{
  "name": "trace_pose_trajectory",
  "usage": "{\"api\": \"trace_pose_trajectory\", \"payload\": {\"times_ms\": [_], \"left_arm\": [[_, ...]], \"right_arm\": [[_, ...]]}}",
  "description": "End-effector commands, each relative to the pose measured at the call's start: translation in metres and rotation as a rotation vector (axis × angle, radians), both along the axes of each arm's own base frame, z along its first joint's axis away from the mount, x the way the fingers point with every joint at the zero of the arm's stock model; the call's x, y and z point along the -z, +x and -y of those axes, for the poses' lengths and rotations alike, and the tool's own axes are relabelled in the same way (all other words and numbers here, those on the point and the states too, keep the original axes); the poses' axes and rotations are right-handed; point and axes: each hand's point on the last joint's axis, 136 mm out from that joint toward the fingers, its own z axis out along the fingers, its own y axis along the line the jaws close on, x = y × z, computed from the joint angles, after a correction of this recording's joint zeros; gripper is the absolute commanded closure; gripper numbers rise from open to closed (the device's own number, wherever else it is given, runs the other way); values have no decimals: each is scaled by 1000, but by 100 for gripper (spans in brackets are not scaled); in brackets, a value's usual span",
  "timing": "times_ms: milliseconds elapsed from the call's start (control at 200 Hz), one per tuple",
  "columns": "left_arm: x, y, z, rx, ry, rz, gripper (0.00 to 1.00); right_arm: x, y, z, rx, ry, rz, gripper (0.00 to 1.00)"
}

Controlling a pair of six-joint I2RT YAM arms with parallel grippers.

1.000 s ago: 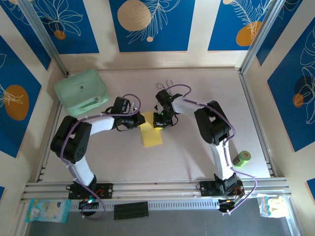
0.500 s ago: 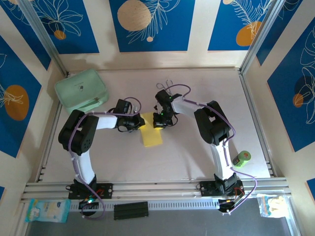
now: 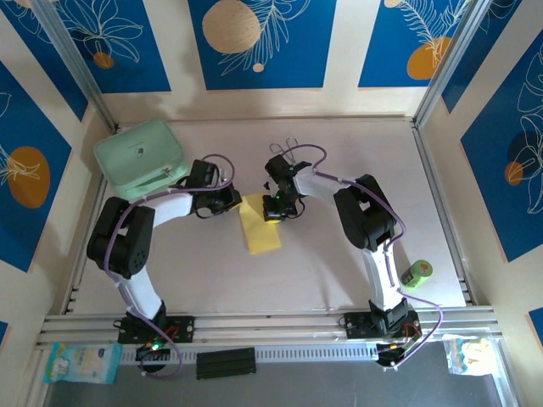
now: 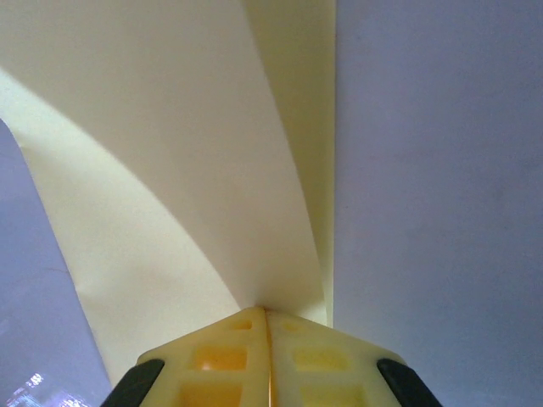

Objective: Fold a paper plane with a square sheet of paper (pick it up from the middle)
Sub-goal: First fold the square sheet of paper in half at the center of the table.

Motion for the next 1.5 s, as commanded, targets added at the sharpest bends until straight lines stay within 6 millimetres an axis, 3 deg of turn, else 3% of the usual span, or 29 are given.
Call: {"api": "trace_pose_trajectory", "payload": {"times_ms": [0, 150, 350, 525, 665, 785, 905, 1241, 1356, 1496], "left_arm": [[-9, 5, 23, 35, -54, 18, 98], [10, 10, 27, 25, -52, -16, 98], [44, 15, 11, -38, -61, -86, 98], [70, 11, -21, -95, 15, -132, 98], [80, 10, -51, -127, 128, -109, 98], [75, 15, -63, -132, 155, -88, 98], [54, 26, -64, -113, 152, -42, 97], [3, 26, -29, -8, -33, 40, 97], [-1, 22, -11, 13, -117, 31, 97], [14, 19, 1, 38, -115, -30, 97]], "right_arm": [[107, -46, 118, -16, -554, -152, 92], [107, -48, 118, -19, -556, -158, 92], [107, -49, 119, -36, -565, -160, 92], [106, -50, 120, -45, -572, -163, 92], [105, -52, 121, -46, -582, -170, 91], [105, -54, 121, -47, -582, -179, 91], [104, -54, 120, -51, -578, -181, 91], [104, -53, 117, -55, -563, -186, 91], [105, -53, 118, -57, -565, -187, 91], [105, -53, 117, -58, -565, -187, 91]]}}
